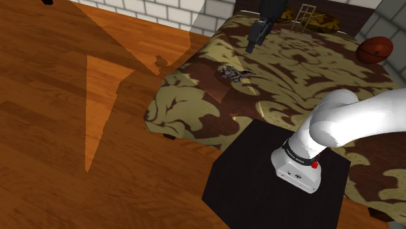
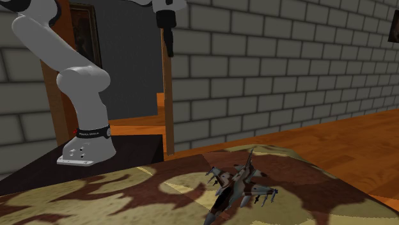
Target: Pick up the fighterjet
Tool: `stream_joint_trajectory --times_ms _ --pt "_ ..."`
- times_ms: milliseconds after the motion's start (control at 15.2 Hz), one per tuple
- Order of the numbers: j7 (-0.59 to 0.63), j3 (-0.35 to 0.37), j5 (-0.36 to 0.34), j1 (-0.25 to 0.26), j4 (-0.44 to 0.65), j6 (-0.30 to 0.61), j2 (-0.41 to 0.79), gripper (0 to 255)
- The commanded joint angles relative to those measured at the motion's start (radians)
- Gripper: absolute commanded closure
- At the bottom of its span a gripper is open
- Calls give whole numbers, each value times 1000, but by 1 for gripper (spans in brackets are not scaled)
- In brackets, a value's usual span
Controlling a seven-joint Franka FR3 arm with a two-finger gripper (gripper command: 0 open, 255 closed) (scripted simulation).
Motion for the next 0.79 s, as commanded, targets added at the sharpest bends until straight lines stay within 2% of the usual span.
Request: stream_joint_trajectory --times_ms 0,330,726 --pt "0 0 0 0 0 0 0 0" --pt "-165 -117 -52 -17 -44 71 53 0" --pt "-365 -256 -100 -33 -47 163 175 0"
